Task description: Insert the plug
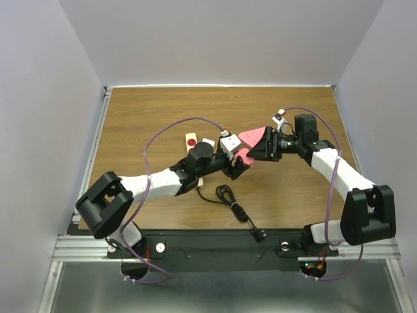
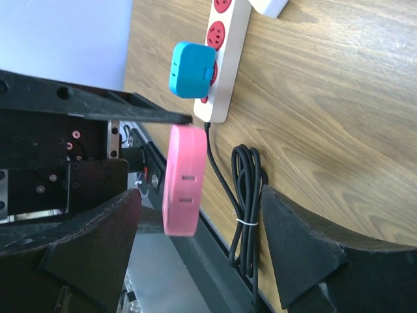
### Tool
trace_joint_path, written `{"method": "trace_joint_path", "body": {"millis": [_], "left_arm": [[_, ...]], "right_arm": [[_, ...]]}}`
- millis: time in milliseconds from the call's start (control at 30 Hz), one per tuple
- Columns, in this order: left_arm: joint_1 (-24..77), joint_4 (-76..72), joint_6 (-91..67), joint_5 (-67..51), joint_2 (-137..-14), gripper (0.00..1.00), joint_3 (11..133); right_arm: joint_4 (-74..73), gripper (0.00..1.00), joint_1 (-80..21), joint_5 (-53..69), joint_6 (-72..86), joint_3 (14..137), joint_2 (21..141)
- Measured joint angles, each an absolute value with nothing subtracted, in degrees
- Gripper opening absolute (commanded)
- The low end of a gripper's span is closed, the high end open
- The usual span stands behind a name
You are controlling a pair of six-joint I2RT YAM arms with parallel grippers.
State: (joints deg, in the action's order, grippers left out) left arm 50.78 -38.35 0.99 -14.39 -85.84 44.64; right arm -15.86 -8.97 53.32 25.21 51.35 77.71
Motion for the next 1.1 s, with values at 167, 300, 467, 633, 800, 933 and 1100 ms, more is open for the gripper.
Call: {"method": "trace_joint_path", "body": {"millis": [167,300,467,633,800,933,1100], "left_arm": [[51.44,-38.33,1.17,-14.37,-85.84,0.00,44.64],[51.79,-38.26,1.48,-14.35,-85.84,0.00,44.64],[51.83,-38.26,1.65,-14.37,-85.84,0.00,44.64],[52.31,-37.93,2.04,-14.35,-85.84,0.00,44.64],[52.47,-36.86,3.92,-13.98,-85.84,0.00,44.73],[52.45,-35.70,4.19,-13.39,-85.84,0.44,45.15],[52.64,-34.76,4.01,-11.11,-85.56,0.83,45.56]], "right_arm": [[-15.70,0.78,-9.47,54.06,24.97,51.92,79.09],[-15.77,0.75,-10.57,54.74,24.77,51.92,80.34],[-15.73,0.54,-11.77,55.44,24.51,51.92,80.73],[-15.03,0.30,-12.51,55.96,24.40,51.92,81.01],[-14.44,0.00,-12.78,55.59,26.72,51.92,81.21],[-12.12,0.00,-12.82,55.66,28.80,51.53,81.67],[-9.47,0.00,-12.88,55.40,30.13,51.13,81.80]]}}
